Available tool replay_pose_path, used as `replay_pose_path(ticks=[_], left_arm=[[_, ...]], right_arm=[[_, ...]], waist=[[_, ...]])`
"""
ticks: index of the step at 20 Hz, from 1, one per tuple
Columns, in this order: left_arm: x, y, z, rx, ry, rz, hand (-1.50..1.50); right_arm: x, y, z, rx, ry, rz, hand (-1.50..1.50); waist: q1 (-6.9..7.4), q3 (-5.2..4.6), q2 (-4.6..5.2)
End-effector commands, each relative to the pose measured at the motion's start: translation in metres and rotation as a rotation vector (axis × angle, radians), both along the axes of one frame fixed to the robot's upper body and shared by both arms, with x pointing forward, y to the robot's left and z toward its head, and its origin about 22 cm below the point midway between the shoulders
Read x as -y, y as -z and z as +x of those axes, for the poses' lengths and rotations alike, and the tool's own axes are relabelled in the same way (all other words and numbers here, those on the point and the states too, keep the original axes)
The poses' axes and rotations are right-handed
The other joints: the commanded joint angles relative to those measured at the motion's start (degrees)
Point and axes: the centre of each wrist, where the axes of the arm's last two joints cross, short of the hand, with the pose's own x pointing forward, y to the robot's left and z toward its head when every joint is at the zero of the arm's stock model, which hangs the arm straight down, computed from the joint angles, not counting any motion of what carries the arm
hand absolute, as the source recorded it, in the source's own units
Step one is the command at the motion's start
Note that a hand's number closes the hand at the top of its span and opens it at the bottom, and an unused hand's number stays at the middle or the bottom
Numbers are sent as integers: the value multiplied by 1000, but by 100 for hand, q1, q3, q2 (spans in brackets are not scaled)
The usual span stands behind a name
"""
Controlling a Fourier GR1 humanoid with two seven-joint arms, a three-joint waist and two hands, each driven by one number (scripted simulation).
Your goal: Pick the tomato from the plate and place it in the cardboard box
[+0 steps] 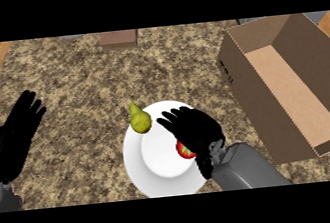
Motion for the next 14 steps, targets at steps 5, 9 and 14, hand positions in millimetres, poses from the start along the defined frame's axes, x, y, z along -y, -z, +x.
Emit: replay_pose_path(ticks=[5, 9, 14], left_arm=[[0, -16, -13, 3, 6, 15, 0], [14, 10, -3, 6, -7, 2, 0], [-3, 7, -22, 3, -4, 2, 0]], right_arm=[[4, 22, -15, -39, -20, -51, -150], [-12, 31, -4, -31, -9, -64, -150], [0, 47, -4, -51, -4, -76, -150]], waist=[[1, 1, -7], [5, 0, 1], [13, 1, -4]])
